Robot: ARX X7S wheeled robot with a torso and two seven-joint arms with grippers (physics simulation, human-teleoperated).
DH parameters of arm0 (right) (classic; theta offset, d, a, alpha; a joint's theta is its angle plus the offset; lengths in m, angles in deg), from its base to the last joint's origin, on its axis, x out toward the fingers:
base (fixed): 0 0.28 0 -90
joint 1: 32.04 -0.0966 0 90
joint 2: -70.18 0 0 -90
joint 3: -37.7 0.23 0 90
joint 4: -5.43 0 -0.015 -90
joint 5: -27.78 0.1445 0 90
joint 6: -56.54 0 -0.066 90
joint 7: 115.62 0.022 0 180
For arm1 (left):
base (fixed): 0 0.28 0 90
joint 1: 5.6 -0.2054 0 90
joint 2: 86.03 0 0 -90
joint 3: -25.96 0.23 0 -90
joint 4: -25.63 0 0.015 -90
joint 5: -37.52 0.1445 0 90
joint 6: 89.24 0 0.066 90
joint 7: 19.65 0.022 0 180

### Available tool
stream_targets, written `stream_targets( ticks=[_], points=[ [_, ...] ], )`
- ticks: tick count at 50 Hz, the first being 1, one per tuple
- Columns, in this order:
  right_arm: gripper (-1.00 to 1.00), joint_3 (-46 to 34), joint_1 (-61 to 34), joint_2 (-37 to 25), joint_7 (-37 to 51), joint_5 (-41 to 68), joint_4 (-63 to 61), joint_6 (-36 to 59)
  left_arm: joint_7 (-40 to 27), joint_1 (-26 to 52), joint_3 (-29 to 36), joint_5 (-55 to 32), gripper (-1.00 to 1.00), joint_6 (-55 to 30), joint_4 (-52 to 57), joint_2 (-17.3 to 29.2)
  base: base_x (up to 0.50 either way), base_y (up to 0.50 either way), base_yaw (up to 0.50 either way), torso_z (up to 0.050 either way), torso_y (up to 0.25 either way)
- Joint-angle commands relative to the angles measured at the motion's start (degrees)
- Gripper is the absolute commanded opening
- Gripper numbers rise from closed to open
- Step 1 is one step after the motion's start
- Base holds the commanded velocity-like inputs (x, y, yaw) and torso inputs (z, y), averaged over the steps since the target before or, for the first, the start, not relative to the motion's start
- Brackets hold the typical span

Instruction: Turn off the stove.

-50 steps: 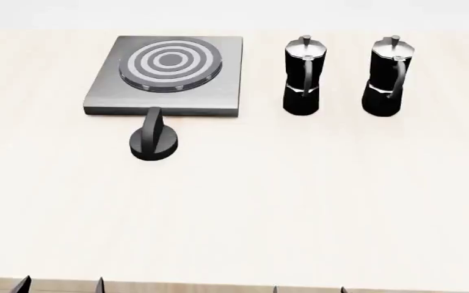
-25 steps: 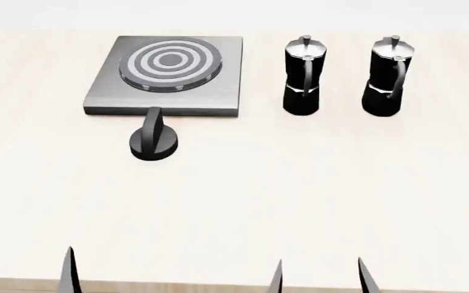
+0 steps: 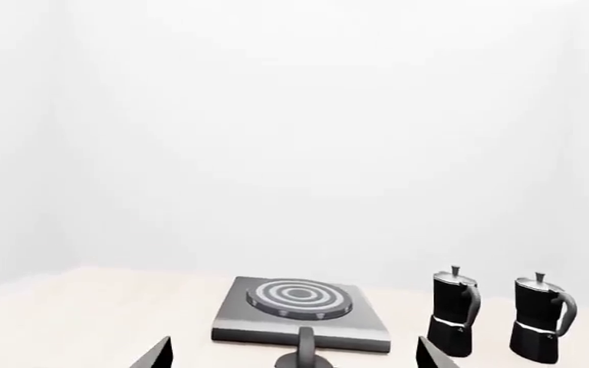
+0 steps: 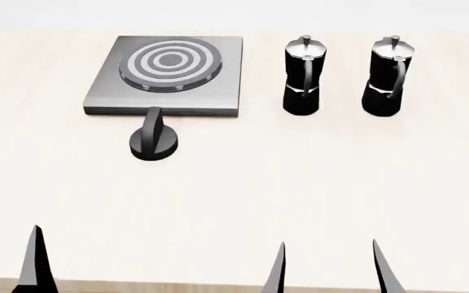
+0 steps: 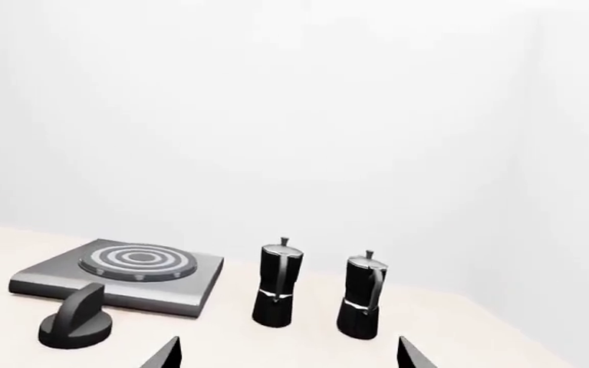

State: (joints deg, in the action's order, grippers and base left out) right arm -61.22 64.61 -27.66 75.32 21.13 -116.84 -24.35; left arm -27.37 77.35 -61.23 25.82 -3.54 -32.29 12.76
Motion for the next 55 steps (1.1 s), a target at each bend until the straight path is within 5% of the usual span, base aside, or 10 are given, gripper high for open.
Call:
stream_targets(
  ticks=[1, 55],
  points=[
    [1.0, 0.61, 0.49, 0.18, -0.24, -0.64, -1.8, -0.14, 1.43, -0.7, -1.58, -2.28, 1.0, -1.0, 3.22, -0.01, 0.0, 0.0, 0.0, 0.0, 0.0],
    [1.0, -1.11, 0.41, -2.63, 1.89, 2.36, -1.11, -0.99, -0.96, -0.75, 0.12, -3.59, 1.0, 1.22, 2.14, 2.17, 0.15, 0.0, 0.0, 0.0, 0.0]
  ],
)
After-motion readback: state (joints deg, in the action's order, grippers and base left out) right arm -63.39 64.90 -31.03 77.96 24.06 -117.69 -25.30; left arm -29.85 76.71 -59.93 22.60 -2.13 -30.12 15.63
